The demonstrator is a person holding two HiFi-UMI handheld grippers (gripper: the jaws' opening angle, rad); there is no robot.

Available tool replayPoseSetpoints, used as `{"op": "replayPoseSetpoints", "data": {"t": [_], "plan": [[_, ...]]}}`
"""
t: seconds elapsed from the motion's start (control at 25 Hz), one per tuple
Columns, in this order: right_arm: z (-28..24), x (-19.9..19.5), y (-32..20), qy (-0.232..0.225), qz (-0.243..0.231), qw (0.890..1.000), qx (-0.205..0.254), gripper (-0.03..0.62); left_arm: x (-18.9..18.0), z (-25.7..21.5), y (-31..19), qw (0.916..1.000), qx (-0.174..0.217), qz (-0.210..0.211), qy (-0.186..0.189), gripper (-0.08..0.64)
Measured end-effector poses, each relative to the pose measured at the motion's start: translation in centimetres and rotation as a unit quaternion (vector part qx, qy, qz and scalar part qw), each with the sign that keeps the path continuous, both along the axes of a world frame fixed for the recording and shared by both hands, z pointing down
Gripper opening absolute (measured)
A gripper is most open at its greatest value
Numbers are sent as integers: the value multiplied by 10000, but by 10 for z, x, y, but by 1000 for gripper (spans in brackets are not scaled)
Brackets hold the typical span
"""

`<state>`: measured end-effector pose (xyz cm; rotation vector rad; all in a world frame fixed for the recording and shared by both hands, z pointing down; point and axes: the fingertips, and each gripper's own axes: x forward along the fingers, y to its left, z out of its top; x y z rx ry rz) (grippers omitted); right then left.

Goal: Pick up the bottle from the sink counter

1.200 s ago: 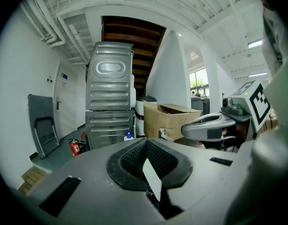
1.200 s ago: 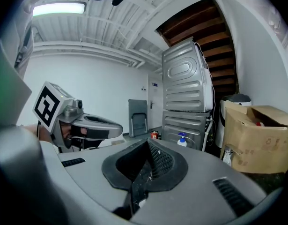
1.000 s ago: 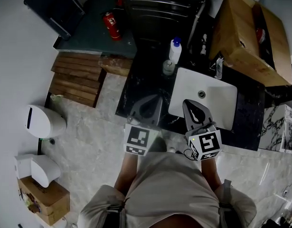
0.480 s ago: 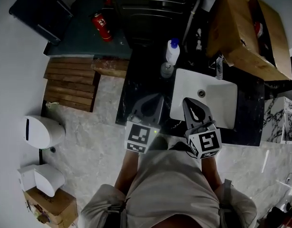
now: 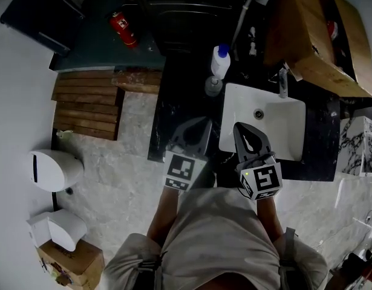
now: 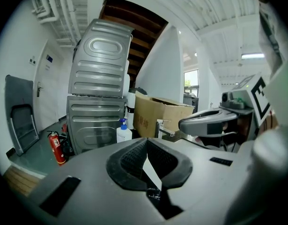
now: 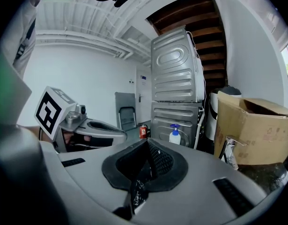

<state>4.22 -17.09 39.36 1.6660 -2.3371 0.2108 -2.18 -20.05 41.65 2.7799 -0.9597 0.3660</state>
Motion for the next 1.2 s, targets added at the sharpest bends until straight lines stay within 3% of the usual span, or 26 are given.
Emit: {"op": "replayPoseSetpoints", "data": {"t": [1.2], "plan": [[69, 9, -62, -127, -364, 9978, -548, -5, 15, 66, -60, 9990, -204, -376, -156, 2]]}}
